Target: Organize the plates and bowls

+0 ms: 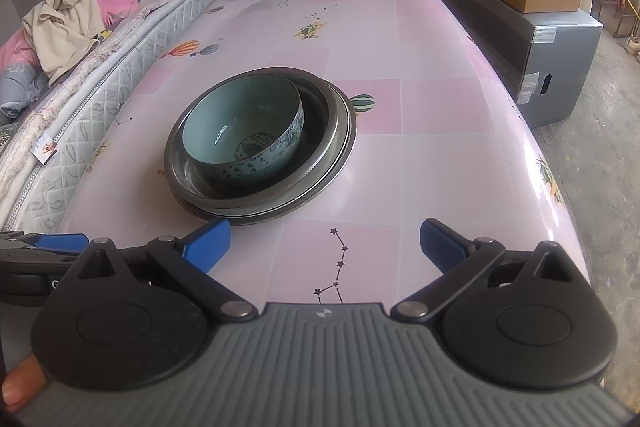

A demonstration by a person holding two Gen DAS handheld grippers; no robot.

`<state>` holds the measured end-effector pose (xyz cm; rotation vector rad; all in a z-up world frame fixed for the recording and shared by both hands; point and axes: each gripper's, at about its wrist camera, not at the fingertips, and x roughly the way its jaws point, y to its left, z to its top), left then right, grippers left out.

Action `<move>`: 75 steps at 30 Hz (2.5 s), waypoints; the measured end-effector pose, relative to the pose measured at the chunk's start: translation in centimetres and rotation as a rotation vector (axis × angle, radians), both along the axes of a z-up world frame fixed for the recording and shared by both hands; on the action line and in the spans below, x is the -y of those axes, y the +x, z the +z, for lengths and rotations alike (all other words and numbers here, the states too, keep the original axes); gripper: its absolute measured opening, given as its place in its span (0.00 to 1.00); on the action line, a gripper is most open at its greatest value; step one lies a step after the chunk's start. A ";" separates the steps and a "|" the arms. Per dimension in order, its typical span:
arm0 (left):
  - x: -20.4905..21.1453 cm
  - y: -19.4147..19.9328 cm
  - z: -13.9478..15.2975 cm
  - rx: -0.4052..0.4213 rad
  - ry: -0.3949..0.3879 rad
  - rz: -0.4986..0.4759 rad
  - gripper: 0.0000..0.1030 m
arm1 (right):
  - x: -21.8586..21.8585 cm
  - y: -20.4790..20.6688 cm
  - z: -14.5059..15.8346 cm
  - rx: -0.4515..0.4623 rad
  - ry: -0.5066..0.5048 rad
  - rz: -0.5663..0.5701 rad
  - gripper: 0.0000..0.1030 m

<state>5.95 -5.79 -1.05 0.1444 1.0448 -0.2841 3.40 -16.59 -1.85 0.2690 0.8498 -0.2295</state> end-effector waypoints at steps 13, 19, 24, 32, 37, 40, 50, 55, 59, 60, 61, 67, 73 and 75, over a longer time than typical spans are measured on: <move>-0.2 0.0 -0.2 -0.004 -0.001 0.008 1.00 | 0.0 0.0 -0.1 -0.002 -0.003 0.001 0.98; -0.2 0.0 -0.2 -0.005 -0.001 0.008 1.00 | 0.0 0.0 -0.1 -0.002 -0.002 0.000 0.98; -0.3 0.0 -0.2 -0.006 0.000 0.008 1.00 | 0.0 0.0 -0.1 -0.002 -0.003 0.001 0.98; -0.3 0.0 -0.2 -0.005 0.000 0.009 1.00 | -0.1 0.0 -0.1 -0.002 -0.003 0.003 0.98; -0.3 0.0 -0.1 -0.005 0.000 0.010 1.00 | -0.2 0.1 -0.2 -0.001 -0.003 0.006 0.98; -0.3 0.0 -0.1 -0.005 0.001 0.010 1.00 | -0.2 0.0 -0.2 -0.002 -0.004 0.007 0.98; -0.3 0.0 0.0 -0.005 0.002 0.013 1.00 | -0.5 0.0 -0.1 -0.005 -0.002 0.018 0.98; -0.3 0.0 0.0 -0.005 0.002 0.012 1.00 | -0.5 0.0 0.0 -0.007 -0.002 0.018 0.98; -0.3 0.1 0.1 -0.008 0.002 0.012 1.00 | -0.4 0.1 0.0 -0.009 0.001 0.019 0.98; -0.3 0.1 0.1 -0.008 0.002 0.012 1.00 | -0.4 0.1 0.0 -0.010 0.002 0.020 0.98; -0.3 0.1 0.1 -0.008 0.002 0.012 1.00 | -0.4 0.1 -0.1 -0.011 0.002 0.020 0.98; -0.4 0.1 0.0 -0.012 0.000 0.012 1.00 | -0.4 0.1 -0.1 -0.012 0.003 0.020 0.98; -0.3 0.1 -0.1 -0.016 0.001 0.015 1.00 | -0.4 0.1 -0.2 -0.013 0.003 0.022 0.98; -0.3 0.1 -0.1 -0.016 0.002 0.015 1.00 | -0.4 0.1 -0.2 -0.014 0.003 0.021 0.98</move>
